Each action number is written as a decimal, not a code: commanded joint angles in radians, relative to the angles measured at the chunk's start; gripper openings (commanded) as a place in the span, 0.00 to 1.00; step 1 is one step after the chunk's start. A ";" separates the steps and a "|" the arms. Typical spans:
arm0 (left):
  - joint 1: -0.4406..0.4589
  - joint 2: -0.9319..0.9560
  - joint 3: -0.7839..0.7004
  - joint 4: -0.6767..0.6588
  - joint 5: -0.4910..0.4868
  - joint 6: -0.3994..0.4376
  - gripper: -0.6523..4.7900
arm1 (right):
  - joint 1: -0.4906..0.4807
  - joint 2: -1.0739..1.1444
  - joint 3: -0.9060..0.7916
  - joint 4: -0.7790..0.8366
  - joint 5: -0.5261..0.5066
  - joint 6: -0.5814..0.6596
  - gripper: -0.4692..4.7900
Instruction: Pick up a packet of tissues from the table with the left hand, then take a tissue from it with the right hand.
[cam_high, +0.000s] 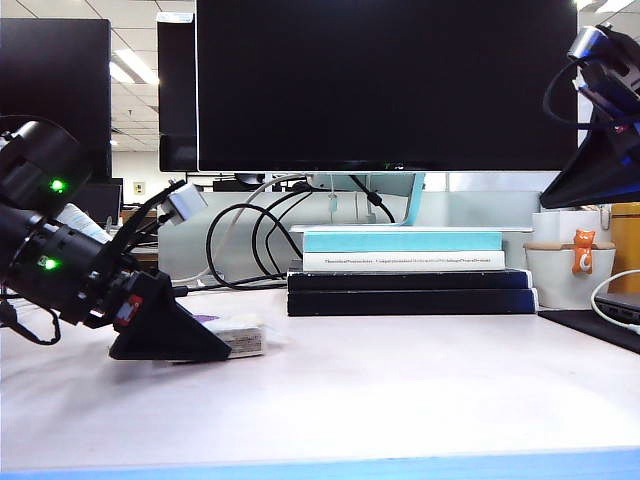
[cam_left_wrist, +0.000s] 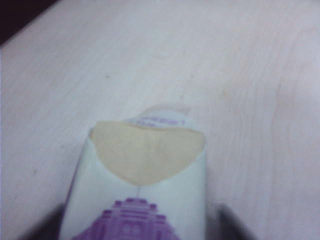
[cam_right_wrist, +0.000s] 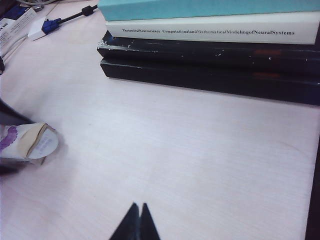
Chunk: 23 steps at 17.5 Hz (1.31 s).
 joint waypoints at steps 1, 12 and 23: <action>0.000 0.000 0.002 -0.076 -0.025 0.052 0.60 | 0.000 -0.001 0.002 0.017 0.003 -0.003 0.08; -0.012 -0.040 0.071 -0.080 0.059 0.006 0.50 | 0.000 -0.001 0.003 0.033 -0.070 0.081 0.08; -0.185 -0.310 0.071 -0.130 0.152 0.000 0.50 | 0.000 -0.002 0.003 0.417 -0.656 0.702 0.27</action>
